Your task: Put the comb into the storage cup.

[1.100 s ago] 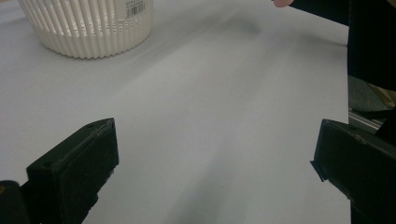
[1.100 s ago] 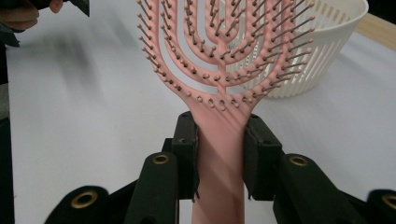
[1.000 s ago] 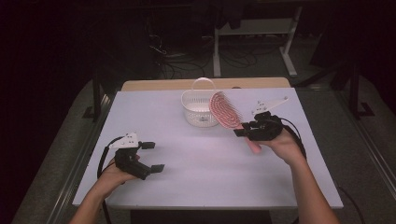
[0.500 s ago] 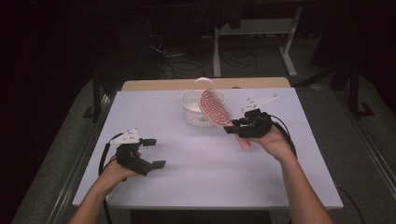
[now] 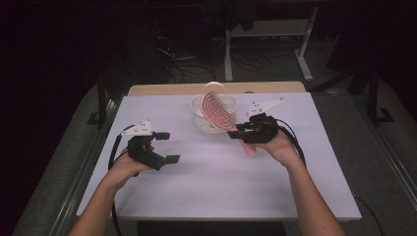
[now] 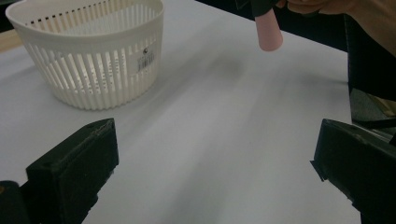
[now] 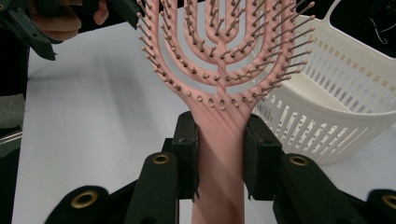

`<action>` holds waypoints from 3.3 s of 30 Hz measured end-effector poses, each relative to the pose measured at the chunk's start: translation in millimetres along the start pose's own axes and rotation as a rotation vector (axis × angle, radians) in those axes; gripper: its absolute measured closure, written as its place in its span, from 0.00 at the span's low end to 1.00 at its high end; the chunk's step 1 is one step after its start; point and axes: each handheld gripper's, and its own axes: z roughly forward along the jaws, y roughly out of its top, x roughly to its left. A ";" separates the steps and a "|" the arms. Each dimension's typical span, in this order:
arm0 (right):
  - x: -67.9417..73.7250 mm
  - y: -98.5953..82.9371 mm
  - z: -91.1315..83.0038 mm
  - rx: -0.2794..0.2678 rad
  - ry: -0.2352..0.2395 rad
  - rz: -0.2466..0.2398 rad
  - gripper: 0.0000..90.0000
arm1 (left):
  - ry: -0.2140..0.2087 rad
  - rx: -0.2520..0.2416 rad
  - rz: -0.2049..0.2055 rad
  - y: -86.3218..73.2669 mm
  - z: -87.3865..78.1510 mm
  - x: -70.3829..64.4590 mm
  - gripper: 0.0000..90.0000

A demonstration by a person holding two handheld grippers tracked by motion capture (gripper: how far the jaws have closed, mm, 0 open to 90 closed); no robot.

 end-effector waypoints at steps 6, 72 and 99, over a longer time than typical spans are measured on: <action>0.2 -2.5 -0.4 -0.004 -0.008 0.001 0.76 | -0.023 -0.013 0.005 8.6 10.9 3.6 0.00; 40.7 -17.4 46.2 0.005 0.043 -0.039 0.76 | -0.036 -0.078 -0.017 20.0 18.8 -16.9 0.00; 61.0 -16.6 66.1 0.005 0.068 -0.078 0.76 | 0.028 -0.060 -0.052 24.5 21.0 -19.9 0.00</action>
